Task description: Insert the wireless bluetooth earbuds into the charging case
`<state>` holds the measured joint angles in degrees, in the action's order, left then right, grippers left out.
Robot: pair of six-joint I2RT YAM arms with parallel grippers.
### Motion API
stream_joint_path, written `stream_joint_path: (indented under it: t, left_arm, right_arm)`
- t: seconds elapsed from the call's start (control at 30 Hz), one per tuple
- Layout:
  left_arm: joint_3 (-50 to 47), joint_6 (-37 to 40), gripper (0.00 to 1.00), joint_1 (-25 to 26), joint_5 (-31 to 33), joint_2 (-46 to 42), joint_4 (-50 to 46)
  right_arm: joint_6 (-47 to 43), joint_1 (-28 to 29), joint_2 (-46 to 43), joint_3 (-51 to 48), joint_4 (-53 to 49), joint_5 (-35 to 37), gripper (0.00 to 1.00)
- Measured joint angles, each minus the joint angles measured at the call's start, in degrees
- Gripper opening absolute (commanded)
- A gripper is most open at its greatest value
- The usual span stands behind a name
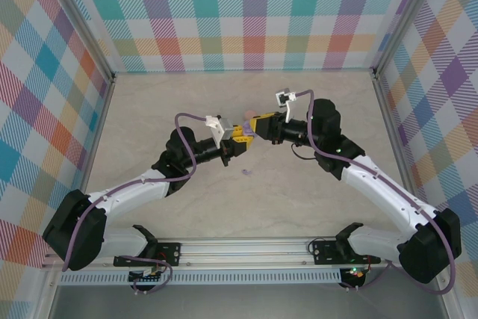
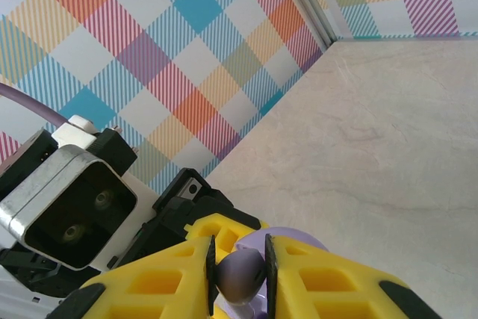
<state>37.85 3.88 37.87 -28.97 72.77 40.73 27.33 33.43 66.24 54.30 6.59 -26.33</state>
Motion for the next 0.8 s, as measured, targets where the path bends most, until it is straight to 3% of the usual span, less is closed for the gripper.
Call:
stream_joint_path:
  t: [0.8]
  left_arm:
    - [0.00, -1.75, 0.18, 0.00, 0.17, 0.00, 0.57]
  right_arm:
    - [-1.25, 0.00, 0.61, -0.22, 0.00, 0.39, 0.26]
